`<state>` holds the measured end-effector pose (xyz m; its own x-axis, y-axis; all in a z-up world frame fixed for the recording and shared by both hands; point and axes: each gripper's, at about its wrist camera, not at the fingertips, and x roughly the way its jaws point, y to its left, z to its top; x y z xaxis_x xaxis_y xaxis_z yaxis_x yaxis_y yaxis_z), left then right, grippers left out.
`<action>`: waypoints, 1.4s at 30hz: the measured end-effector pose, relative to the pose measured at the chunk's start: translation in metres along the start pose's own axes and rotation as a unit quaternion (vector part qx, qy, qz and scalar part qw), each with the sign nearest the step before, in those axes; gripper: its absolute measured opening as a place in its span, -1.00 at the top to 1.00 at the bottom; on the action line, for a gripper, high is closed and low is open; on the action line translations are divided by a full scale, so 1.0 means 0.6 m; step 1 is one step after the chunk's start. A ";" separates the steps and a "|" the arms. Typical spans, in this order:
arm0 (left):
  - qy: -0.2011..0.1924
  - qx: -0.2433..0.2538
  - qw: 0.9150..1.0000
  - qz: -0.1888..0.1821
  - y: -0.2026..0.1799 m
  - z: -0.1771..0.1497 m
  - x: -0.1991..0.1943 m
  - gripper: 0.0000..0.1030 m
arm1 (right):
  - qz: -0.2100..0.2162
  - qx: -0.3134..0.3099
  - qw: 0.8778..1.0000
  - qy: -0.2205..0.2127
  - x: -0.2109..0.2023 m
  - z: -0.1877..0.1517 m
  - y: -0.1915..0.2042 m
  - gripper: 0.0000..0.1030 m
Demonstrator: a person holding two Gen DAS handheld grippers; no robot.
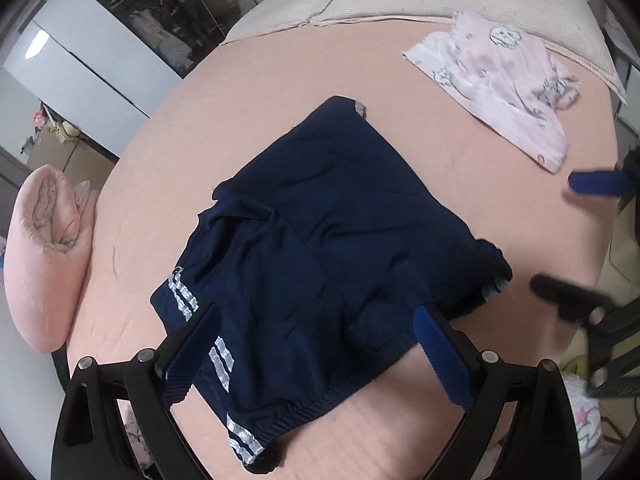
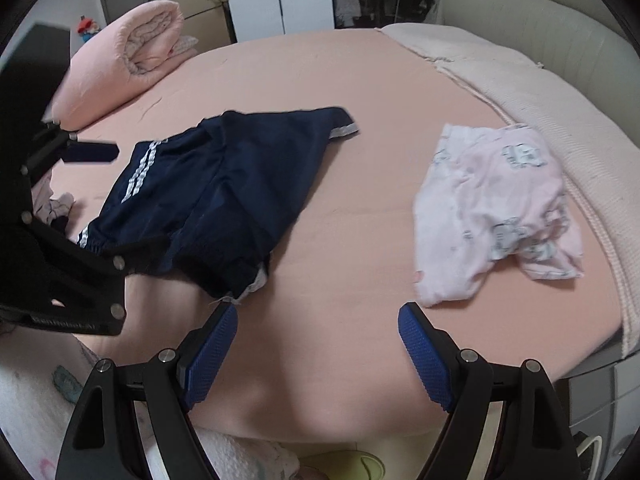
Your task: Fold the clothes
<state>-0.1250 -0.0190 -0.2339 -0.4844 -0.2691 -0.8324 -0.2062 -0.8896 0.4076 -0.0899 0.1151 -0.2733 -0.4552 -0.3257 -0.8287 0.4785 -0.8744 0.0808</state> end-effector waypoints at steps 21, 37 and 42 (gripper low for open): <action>0.045 -0.067 0.996 -0.033 0.037 -0.008 0.037 -0.90 | 0.029 0.006 1.000 0.002 0.057 0.024 0.026 0.38; -0.034 0.042 0.989 -0.137 0.013 -0.010 0.004 -0.90 | 0.102 0.037 0.994 -0.027 0.024 0.100 0.011 0.84; -0.036 0.034 0.991 -0.126 0.020 0.003 0.017 -0.90 | 0.128 0.050 0.990 -0.036 0.012 0.124 0.003 0.84</action>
<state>-0.1341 -0.0320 -0.2368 -0.4698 -0.0120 -0.8827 -0.3845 -0.8973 0.2168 -0.1483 0.0842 -0.2377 -0.3836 -0.5624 -0.7325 0.5101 -0.7902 0.3396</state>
